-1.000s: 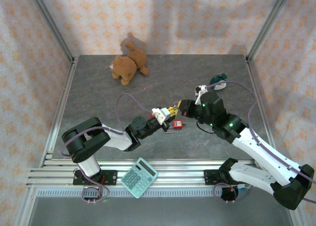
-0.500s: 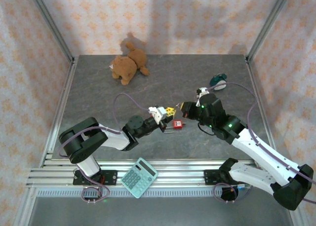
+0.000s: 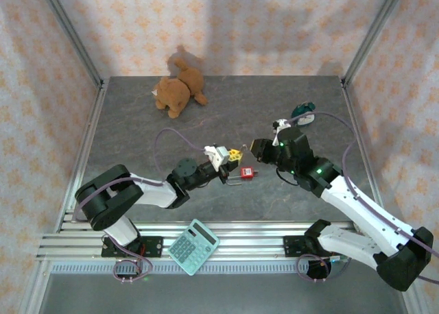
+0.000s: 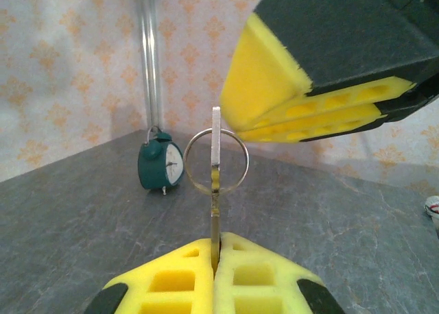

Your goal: Unlock with the key

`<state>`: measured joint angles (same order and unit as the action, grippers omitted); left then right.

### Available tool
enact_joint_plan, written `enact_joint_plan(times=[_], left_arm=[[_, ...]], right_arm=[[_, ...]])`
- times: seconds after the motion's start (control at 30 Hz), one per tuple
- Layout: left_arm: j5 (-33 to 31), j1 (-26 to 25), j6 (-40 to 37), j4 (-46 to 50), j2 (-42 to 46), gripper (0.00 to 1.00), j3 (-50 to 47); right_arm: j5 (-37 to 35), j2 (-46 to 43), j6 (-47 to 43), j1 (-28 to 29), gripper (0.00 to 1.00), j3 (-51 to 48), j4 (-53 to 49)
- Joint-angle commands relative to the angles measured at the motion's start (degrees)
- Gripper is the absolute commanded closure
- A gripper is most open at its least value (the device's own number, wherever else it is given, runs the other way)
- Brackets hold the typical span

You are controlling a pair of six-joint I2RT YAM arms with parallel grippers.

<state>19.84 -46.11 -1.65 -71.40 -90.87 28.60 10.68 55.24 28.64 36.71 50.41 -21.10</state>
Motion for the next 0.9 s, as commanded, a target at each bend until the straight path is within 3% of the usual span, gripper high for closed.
enact_joint_plan(times=[0.0,0.13,0.2,0.27,0.5,0.87], left_arm=[[2.01,2.13,4.22,9.70,5.39,1.00,0.77],[4.44,3.99,6.37,24.00,10.21,1.00,2.96],[7.52,5.39,8.33,29.08,12.09,1.00,3.86],[10.84,7.03,10.67,31.80,13.28,1.00,4.35],[24.10,10.68,16.24,37.42,14.02,1.00,6.41],[28.53,10.78,15.78,42.53,15.02,1.00,8.71]], right_arm=[[-0.03,-1.74,-5.09,-1.37,0.74,0.67,3.74],[9.35,-2.86,-9.15,-2.13,0.63,-4.63,13.77],[13.29,-3.94,-11.56,-2.26,0.48,-8.44,20.59],[16.21,-3.81,-14.12,-2.51,0.42,-9.83,23.09],[25.41,0.49,-19.93,-3.66,0.40,-8.40,22.81],[30.12,6.00,-22.09,-3.75,0.45,-6.73,22.20]])
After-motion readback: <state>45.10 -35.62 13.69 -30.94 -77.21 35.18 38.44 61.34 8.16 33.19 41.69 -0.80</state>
